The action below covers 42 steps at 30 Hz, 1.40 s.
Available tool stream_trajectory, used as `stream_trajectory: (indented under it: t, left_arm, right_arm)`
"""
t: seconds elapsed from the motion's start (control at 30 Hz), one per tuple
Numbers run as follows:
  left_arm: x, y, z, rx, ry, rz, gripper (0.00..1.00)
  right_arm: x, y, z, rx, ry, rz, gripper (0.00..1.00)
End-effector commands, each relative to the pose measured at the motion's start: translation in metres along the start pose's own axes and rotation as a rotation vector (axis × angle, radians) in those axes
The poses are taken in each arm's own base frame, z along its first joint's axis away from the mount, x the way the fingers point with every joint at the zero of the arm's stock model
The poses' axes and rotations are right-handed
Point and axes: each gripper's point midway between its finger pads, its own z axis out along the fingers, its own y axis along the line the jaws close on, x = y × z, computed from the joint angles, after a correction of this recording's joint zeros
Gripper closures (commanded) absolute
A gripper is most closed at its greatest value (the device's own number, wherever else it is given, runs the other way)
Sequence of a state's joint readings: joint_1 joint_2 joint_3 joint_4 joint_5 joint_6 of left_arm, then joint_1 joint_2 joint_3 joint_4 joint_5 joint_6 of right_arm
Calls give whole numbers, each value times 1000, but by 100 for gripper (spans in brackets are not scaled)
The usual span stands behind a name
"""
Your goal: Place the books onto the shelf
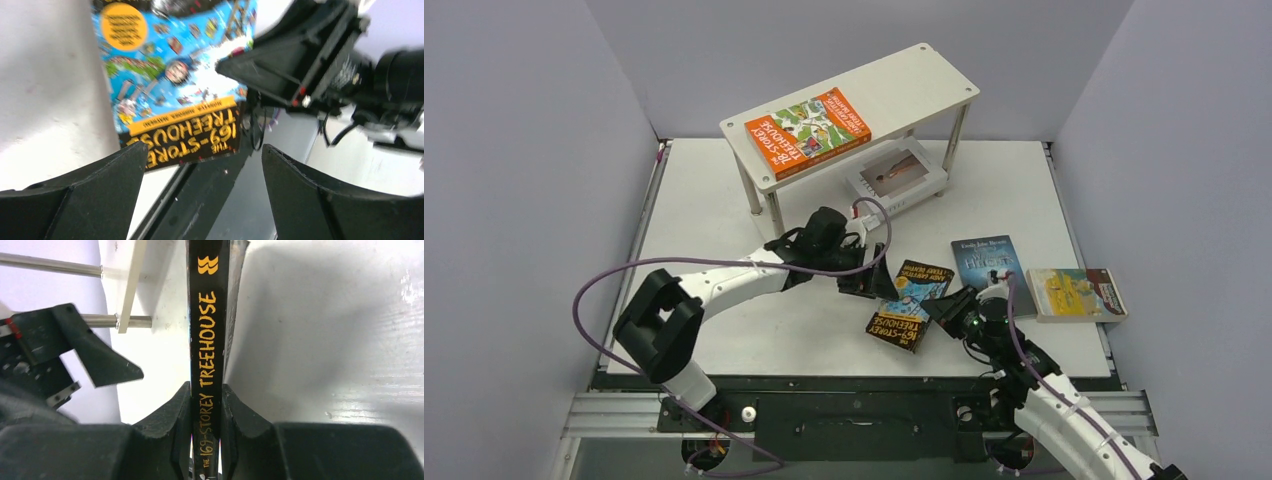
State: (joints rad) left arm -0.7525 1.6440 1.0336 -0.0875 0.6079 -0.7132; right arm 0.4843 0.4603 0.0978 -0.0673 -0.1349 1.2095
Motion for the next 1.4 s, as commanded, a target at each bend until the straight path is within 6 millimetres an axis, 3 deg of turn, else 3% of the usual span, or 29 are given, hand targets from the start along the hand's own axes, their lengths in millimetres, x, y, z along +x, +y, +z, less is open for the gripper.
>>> stream_trajectory:
  t: [0.0, 0.1, 0.13, 0.23, 0.27, 0.3, 0.37, 0.4, 0.43, 0.5, 0.53, 0.57, 0.7, 0.83, 0.87, 0.93, 1.03, 1.2, 1.37]
  left_arm:
    - [7, -81, -54, 139, -5, 259, 17]
    - [18, -101, -90, 159, -9, 341, 17]
    - [21, -111, -110, 163, -31, 403, 17]
    - [17, -128, -152, 140, -123, 497, 8]
    - [13, -137, -171, 150, -171, 515, 4]
    - [14, -143, -180, 172, -183, 523, 4]
    - [8, -154, -202, 186, -251, 538, 3]
    - [6, -158, -213, 188, -286, 543, 3]
    - [3, -158, -216, 177, -309, 542, 3]
    - [-1, -158, -224, 156, -354, 533, 3]
    - [-3, -157, -228, 139, -381, 529, 3]
    - [-4, -156, -229, 131, -393, 519, 3]
    - [-9, -161, -251, 107, -512, 505, 3]
    - [-16, -159, -270, 69, -632, 489, 3]
    - [-18, -158, -272, 57, -650, 485, 3]
    - [-18, -160, -275, 62, -668, 481, 4]
    - [-18, -164, -280, 81, -694, 475, 4]
    - [-14, -162, -287, 74, -723, 470, 4]
    - [-13, -154, -284, 47, -713, 458, 4]
  right_arm:
    - [-50, 65, -28, -37, -108, -220, 100]
    - [-75, 102, -51, -65, -150, -302, 100]
    - [-90, 120, -64, -71, -182, -339, 100]
    - [-123, 163, -88, -85, -253, -402, 100]
    - [-141, 189, -103, -110, -306, -415, 100]
    - [-149, 202, -109, -126, -332, -416, 100]
    - [-178, 255, -136, -213, -434, -406, 100]
    - [-189, 270, -133, -236, -458, -388, 100]
    - [-198, 291, -144, -284, -498, -381, 100]
    - [-219, 324, -147, -356, -564, -342, 100]
    - [-231, 338, -140, -386, -593, -311, 100]
    - [-241, 359, -149, -451, -634, -285, 100]
    - [-275, 395, -119, -529, -693, -190, 100]
    - [-303, 416, -83, -532, -745, -102, 100]
    - [-307, 424, -82, -547, -759, -87, 100]
    - [-312, 427, -57, -553, -762, -31, 100]
    - [-322, 422, -24, -541, -792, 62, 100]
    - [-320, 409, 18, -507, -751, 145, 100]
    - [-316, 390, 39, -437, -748, 175, 100]
